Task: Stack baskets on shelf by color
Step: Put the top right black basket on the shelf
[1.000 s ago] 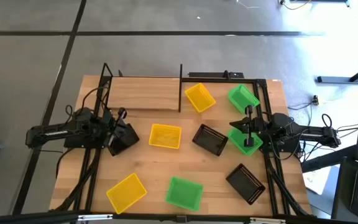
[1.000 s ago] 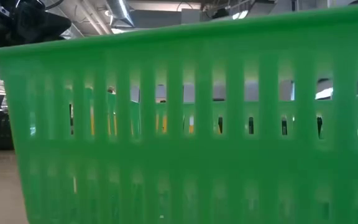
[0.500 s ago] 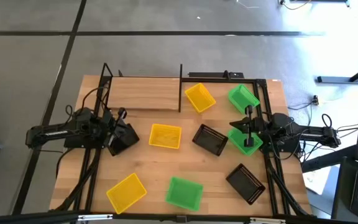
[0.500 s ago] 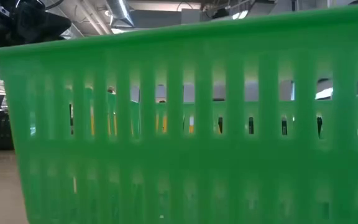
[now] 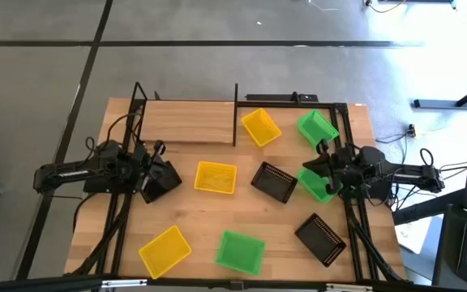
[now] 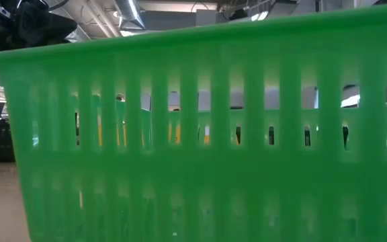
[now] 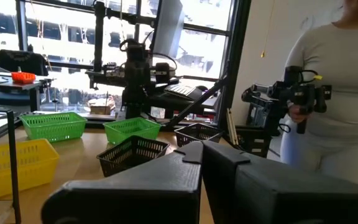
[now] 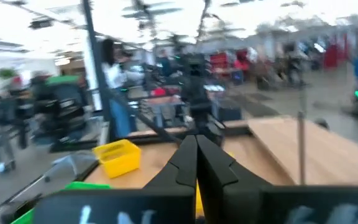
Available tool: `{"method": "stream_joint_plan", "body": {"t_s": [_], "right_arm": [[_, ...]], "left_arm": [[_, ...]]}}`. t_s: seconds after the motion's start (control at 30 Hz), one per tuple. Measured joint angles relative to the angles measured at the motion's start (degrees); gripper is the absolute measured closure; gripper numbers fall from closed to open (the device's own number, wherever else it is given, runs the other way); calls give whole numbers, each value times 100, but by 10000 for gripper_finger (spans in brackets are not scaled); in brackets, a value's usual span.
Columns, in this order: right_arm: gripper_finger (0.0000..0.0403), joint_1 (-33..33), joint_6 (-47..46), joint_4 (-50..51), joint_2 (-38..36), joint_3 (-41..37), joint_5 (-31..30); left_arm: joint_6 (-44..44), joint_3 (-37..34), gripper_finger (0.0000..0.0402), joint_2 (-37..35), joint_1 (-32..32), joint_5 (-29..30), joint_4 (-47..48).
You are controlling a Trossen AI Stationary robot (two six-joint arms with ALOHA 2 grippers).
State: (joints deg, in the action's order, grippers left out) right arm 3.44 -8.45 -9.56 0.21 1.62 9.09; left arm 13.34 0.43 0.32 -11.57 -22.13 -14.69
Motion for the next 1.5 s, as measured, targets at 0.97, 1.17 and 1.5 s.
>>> {"method": "stream_joint_plan", "body": {"t_s": [0.97,1.17,1.5], "right_arm": [[403,2,-690,4851,4468,5145,-2912],[403,2,-1082,6072,5501,6224,-1970],[398,-2,-687,6393,6831,7054,-144]], "left_arm": [[1,2,401,-1,-1,0,2],[1,2,401,-1,-1,0,2],[-33,1,401,-2,-2,667,2]]}}
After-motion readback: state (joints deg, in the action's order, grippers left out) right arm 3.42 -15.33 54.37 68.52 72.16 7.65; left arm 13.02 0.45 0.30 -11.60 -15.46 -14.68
